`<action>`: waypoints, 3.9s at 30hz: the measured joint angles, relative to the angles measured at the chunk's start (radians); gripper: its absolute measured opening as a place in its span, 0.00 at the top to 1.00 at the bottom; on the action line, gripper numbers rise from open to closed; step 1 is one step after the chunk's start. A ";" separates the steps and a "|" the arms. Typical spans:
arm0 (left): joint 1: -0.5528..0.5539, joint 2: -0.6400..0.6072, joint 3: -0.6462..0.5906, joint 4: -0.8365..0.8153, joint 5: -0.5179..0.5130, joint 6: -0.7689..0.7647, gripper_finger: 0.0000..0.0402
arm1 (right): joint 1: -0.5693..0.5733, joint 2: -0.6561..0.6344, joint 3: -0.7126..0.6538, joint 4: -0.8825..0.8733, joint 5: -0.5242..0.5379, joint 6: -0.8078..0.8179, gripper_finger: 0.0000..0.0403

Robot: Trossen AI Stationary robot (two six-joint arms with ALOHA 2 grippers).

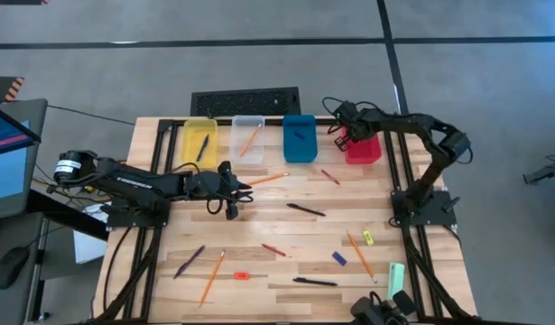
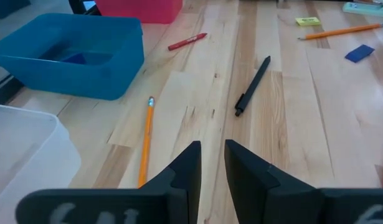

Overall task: Sort crayons/erasers/pens/pencils in bins
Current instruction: Put the red crayon into the red bin, then adjust the red bin on the table, then put the orange pencil into the transparent bin

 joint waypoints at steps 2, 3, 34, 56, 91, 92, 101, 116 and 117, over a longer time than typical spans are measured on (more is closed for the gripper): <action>0.000 0.000 0.000 0.000 0.000 -0.001 0.85 | 0.000 0.008 0.002 0.003 0.000 0.001 0.93; 0.000 0.000 0.000 0.000 0.001 -0.001 0.85 | 0.000 0.012 0.003 0.003 0.000 0.002 0.93; 0.000 0.000 0.000 -0.008 0.008 -0.013 0.85 | 0.049 -0.152 0.000 -0.073 0.099 -0.022 0.69; 0.000 0.000 0.000 -0.041 -0.006 -0.017 0.85 | 0.195 -0.272 -0.113 -0.216 -0.260 0.039 0.99; -0.001 0.000 0.000 -0.042 0.002 -0.009 0.85 | 0.488 -0.678 -0.412 0.471 -0.176 0.083 1.00; -0.001 0.000 0.000 -0.042 0.002 -0.009 0.85 | 0.523 -0.695 -0.422 0.477 -0.163 0.104 1.00; -0.001 0.000 0.000 -0.041 0.002 -0.009 0.85 | 0.869 -0.713 -0.432 0.446 0.035 0.272 1.00; -0.001 0.000 0.000 -0.041 0.001 -0.009 0.85 | 1.203 -0.570 -0.344 0.028 0.163 0.797 1.00; 0.001 0.000 0.000 -0.041 0.001 -0.009 0.85 | 1.216 -0.552 -0.324 -0.006 0.161 0.816 1.00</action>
